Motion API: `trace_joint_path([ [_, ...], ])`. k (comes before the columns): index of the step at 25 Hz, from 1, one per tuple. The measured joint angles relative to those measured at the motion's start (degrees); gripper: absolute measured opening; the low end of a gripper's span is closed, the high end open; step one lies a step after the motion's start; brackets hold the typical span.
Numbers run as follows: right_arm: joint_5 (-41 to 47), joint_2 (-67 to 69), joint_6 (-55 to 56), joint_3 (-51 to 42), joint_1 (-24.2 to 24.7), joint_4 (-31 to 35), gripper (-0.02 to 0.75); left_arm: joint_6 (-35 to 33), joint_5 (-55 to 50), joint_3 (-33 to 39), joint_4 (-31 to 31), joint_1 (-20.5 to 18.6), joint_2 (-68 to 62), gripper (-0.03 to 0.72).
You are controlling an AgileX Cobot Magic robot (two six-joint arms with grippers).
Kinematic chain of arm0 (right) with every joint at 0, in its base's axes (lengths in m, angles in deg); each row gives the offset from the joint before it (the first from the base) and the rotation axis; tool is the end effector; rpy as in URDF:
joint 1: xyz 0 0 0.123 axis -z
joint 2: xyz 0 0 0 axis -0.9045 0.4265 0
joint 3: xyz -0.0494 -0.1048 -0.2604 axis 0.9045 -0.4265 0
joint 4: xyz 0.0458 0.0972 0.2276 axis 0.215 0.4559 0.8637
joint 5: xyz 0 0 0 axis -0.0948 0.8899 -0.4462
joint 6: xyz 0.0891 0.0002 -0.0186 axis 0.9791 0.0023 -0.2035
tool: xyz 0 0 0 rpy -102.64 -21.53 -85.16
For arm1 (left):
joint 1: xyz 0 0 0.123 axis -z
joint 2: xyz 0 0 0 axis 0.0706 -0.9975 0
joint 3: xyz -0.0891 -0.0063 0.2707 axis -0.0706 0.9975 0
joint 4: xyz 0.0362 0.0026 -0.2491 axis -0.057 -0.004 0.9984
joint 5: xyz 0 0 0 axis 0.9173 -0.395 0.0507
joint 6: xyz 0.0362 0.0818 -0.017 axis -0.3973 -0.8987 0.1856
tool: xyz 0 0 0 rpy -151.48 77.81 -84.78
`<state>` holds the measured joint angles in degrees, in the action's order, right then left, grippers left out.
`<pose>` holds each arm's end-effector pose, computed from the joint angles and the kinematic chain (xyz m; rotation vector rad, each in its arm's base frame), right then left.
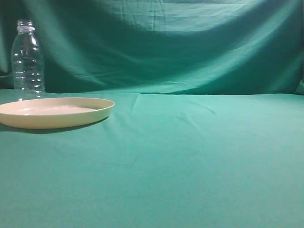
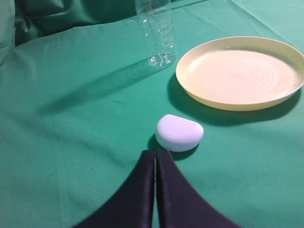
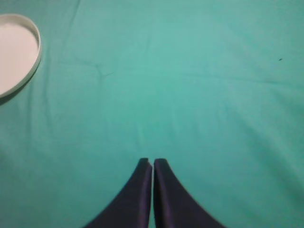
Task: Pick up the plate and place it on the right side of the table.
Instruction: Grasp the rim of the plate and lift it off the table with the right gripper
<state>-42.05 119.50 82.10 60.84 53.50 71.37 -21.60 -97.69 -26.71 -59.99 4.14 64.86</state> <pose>0.1404 0.0385 0.3153 -0.2143 2.3456 0.2605 0.0529 -0.0015 0.1765 0.2704 1.8170 0.1818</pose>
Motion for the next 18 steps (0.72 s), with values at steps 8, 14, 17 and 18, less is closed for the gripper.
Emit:
trace_joint_path([
  [8,5.42,19.28,-3.06,11.41,-6.58,6.48,0.0,0.0,0.0,0.0,0.0,0.0,0.0,0.0],
  [14,5.71,35.45,1.28,23.18,-20.19,1.35,0.0,0.0,0.0,0.0,0.0,0.0,0.0,0.0],
  [17,5.78,43.99,1.54,30.6,-25.37,-0.13,0.0,0.0,0.0,0.0,0.0,0.0,0.0,0.0],
  [18,5.78,46.93,1.54,33.27,-26.74,-0.35,0.0,0.0,0.0,0.0,0.0,0.0,0.0,0.0],
])
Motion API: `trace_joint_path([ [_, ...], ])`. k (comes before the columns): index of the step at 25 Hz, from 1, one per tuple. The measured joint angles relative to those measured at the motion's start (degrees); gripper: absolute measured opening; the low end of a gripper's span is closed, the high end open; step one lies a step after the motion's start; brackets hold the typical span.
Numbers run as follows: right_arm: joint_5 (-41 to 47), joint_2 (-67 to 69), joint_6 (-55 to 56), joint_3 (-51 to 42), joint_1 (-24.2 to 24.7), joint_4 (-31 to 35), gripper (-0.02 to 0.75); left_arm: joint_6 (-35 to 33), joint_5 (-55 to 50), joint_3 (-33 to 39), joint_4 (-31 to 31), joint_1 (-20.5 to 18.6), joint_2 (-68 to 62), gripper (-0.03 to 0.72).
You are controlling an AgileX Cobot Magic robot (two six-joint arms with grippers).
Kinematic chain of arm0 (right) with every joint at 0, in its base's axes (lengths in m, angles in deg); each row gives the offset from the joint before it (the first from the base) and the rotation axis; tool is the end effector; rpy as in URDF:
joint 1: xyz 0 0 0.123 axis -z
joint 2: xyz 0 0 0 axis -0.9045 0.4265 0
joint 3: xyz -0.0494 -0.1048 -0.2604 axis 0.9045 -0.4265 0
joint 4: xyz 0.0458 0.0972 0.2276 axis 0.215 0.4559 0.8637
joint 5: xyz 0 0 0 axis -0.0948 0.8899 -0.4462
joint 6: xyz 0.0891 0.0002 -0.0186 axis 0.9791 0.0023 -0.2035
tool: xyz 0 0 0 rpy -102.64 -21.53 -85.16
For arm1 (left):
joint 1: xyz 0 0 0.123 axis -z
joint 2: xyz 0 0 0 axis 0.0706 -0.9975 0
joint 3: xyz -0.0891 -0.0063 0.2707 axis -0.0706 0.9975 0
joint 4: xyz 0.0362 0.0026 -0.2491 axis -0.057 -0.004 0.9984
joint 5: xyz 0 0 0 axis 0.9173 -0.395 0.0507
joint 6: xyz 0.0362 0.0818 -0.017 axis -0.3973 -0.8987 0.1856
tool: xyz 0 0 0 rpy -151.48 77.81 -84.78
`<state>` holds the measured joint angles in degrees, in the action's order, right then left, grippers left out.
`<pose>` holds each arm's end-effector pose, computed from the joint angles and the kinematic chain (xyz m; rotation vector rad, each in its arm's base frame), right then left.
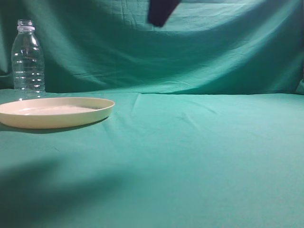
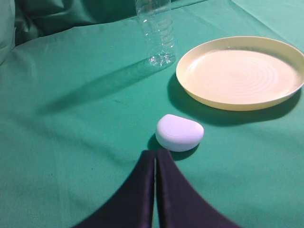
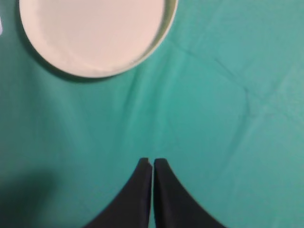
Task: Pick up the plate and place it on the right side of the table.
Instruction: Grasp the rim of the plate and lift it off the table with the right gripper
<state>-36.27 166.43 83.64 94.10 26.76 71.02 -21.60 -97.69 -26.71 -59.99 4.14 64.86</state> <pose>0.2617 0.2183 0.2888 -0.8315 2.6056 0.3806 0.0529 -0.0015 0.1765 0.2704 1.8170 0.1818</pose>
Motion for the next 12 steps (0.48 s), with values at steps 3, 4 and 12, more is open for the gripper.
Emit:
trace_joint_path([
  [3,0.0,7.95,0.0,7.69,-1.57,0.01,0.0,0.0,0.0,0.0,0.0,0.0,0.0,0.0],
  [4,-0.11,10.11,0.0,9.92,-1.69,0.47,0.0,0.0,0.0,0.0,0.0,0.0,0.0,0.0],
  [12,-1.3,26.9,0.0,25.43,-1.68,1.29,0.283,0.0,0.0,0.0,0.0,0.0,0.0,0.0],
])
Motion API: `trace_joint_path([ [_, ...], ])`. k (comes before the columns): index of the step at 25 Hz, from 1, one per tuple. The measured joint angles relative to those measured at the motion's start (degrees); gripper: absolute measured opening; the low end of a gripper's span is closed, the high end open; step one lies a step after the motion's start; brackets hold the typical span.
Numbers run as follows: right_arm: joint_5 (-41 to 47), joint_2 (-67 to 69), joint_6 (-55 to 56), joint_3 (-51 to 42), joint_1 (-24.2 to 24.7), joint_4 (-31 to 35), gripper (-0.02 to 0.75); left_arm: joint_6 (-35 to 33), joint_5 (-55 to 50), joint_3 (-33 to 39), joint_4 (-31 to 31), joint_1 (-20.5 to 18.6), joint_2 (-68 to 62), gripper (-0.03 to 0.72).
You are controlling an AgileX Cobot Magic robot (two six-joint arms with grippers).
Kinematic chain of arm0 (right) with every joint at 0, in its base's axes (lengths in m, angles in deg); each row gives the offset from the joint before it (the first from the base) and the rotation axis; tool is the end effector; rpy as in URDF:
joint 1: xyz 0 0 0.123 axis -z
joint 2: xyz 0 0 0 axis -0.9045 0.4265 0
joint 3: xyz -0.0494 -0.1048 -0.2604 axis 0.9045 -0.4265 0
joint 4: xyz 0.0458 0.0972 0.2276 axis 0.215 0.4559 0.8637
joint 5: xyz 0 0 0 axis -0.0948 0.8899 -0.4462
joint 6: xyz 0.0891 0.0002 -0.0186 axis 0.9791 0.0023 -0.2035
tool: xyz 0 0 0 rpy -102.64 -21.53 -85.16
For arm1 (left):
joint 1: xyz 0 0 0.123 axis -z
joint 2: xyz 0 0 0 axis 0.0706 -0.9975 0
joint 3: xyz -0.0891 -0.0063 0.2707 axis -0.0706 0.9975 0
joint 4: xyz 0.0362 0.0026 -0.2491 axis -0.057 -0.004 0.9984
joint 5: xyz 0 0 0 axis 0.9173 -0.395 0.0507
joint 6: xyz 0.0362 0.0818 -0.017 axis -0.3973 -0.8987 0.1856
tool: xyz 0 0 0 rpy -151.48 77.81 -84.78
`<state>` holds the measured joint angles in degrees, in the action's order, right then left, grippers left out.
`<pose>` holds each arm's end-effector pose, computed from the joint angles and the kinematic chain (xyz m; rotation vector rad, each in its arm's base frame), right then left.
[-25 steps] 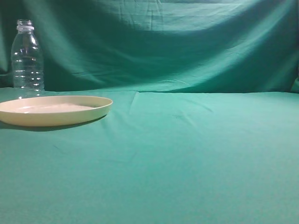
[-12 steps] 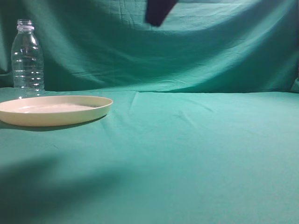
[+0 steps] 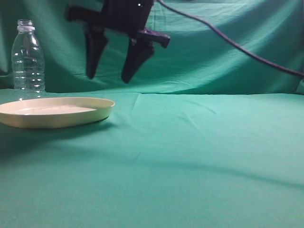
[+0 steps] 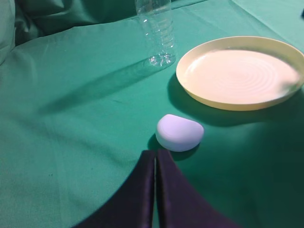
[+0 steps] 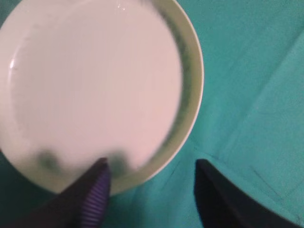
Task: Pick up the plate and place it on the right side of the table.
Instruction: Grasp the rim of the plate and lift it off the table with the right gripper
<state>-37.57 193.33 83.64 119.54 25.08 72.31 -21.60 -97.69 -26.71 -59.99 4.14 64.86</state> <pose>0.3468 0.3036 0.2289 -0.8543 2.6074 0.4128 0.0529 -0.0015 0.1765 0.2704 1.8170 0.1818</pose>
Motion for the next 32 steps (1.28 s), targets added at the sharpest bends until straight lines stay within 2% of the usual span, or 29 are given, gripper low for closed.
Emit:
trace_joint_path([
  [3,-1.66,3.48,-0.27,2.47,0.0,-0.12,0.477,0.0,0.0,0.0,0.0,0.0,0.0,0.0],
  [5,-4.03,5.37,-1.03,3.21,0.0,-0.62,0.559,0.0,0.0,0.0,0.0,0.0,0.0,0.0],
  [10,-8.39,8.0,-1.39,3.5,0.0,-3.08,0.56,0.0,0.0,0.0,0.0,0.0,0.0,0.0],
  [11,-8.74,8.72,-1.39,3.63,0.0,-3.7,0.513,0.0,0.0,0.0,0.0,0.0,0.0,0.0],
  [12,-9.0,9.47,-1.39,3.63,0.0,-4.31,0.502,0.0,0.0,0.0,0.0,0.0,0.0,0.0],
  [18,-10.25,11.64,-1.47,3.76,0.0,-5.29,0.508,0.0,0.0,0.0,0.0,0.0,0.0,0.0],
  [20,-10.81,11.78,-1.47,3.79,0.0,-5.33,0.43,0.0,0.0,0.0,0.0,0.0,0.0,0.0],
  [24,-11.13,11.78,-1.47,3.88,0.0,-5.54,0.143,0.0,0.0,0.0,0.0,0.0,0.0,0.0],
  [25,-11.4,11.78,-1.47,3.88,0.0,-5.54,0.102,0.0,0.0,0.0,0.0,0.0,0.0,0.0],
  [27,-11.86,11.78,-1.27,4.16,0.0,-5.29,0.052,0.0,0.0,0.0,0.0,0.0,0.0,0.0],
  [29,-10.32,11.78,-0.24,5.55,0.0,-6.0,0.069,0.0,0.0,0.0,0.0,0.0,0.0,0.0],
  [30,-8.74,11.78,0.72,6.55,0.0,-6.94,0.0,0.0,0.0,0.0,0.0,0.0,0.0,0.0],
  [32,-4.29,11.88,3.17,10.02,0.0,-9.83,0.0,0.0,0.0,0.0,0.0,0.0,0.0,0.0],
])
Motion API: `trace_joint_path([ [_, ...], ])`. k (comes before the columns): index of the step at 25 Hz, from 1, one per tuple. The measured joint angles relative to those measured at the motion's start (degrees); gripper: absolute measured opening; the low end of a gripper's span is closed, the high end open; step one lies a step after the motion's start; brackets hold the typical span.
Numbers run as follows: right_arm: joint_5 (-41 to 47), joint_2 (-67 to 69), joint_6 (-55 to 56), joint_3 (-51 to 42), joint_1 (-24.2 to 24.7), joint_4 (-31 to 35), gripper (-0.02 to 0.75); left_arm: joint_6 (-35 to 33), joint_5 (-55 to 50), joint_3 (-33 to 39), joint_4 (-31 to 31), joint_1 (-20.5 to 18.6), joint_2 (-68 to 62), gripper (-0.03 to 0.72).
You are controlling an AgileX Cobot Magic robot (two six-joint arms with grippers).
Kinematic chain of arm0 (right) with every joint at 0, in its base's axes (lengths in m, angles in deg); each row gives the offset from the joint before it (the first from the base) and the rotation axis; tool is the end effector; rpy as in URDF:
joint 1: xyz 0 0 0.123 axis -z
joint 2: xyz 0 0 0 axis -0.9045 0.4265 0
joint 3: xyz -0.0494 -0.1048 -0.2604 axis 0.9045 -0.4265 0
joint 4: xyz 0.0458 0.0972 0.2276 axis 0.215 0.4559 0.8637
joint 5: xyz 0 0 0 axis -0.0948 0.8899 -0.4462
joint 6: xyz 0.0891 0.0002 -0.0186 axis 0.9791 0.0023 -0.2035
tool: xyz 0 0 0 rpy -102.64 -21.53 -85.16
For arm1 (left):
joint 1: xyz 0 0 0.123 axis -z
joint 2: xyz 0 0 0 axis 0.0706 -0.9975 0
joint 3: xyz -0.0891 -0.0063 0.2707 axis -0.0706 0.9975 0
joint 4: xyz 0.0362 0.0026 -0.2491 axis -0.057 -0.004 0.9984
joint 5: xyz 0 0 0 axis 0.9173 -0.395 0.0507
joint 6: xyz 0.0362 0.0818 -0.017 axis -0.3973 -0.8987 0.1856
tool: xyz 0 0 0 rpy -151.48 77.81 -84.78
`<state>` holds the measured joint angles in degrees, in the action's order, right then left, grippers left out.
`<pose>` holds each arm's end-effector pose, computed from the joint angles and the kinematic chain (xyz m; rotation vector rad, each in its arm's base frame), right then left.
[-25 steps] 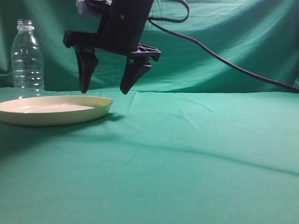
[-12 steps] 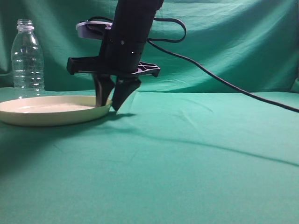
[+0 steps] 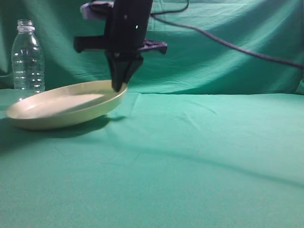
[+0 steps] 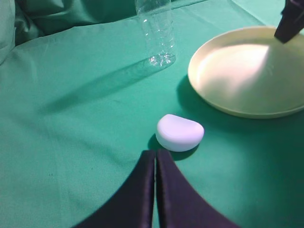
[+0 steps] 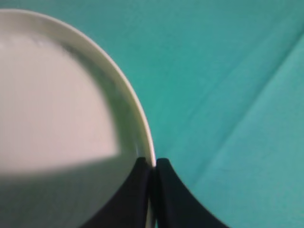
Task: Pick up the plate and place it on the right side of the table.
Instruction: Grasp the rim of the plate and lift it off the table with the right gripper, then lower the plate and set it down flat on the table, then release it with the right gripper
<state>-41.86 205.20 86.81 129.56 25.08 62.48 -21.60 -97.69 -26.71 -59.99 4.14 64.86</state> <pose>0.3889 0.3230 0.1812 -0.8636 2.5324 0.2410 0.0529 -0.0015 0.1765 0.2704 1.8170 0.1818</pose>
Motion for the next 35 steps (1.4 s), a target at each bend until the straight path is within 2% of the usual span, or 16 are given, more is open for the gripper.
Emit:
trace_joint_path([
  [4,9.86,-0.46,2.38,5.83,0.0,-6.18,0.0,0.0,0.0,0.0,0.0,0.0,0.0,0.0],
  [8,17.68,-3.09,2.61,6.62,0.92,-9.21,0.0,0.0,0.0,0.0,0.0,0.0,0.0,0.0],
  [11,20.6,-6.4,2.61,5.27,4.12,-9.57,0.0,0.0,0.0,0.0,0.0,0.0,0.0,0.0],
  [15,20.46,-14.59,2.61,-3.65,11.29,-10.01,0.0,0.0,0.0,0.0,0.0,0.0,0.0,0.0],
  [21,13.18,-27.58,3.37,-24.24,23.87,-10.4,0.0,0.0,0.0,0.0,0.0,0.0,0.0,0.0],
  [25,7.18,-32.1,3.99,-35.83,29.79,-10.46,0.0,0.0,0.0,0.0,0.0,0.0,0.0,0.0],
  [30,-0.21,-31.99,4.37,-45.54,33.96,-10.2,0.0,0.0,0.0,0.0,0.0,0.0,0.0,0.0],
  [35,-4.14,-30.85,4.61,-47.65,35.14,-9.86,0.0,0.0,0.0,0.0,0.0,0.0,0.0,0.0],
])
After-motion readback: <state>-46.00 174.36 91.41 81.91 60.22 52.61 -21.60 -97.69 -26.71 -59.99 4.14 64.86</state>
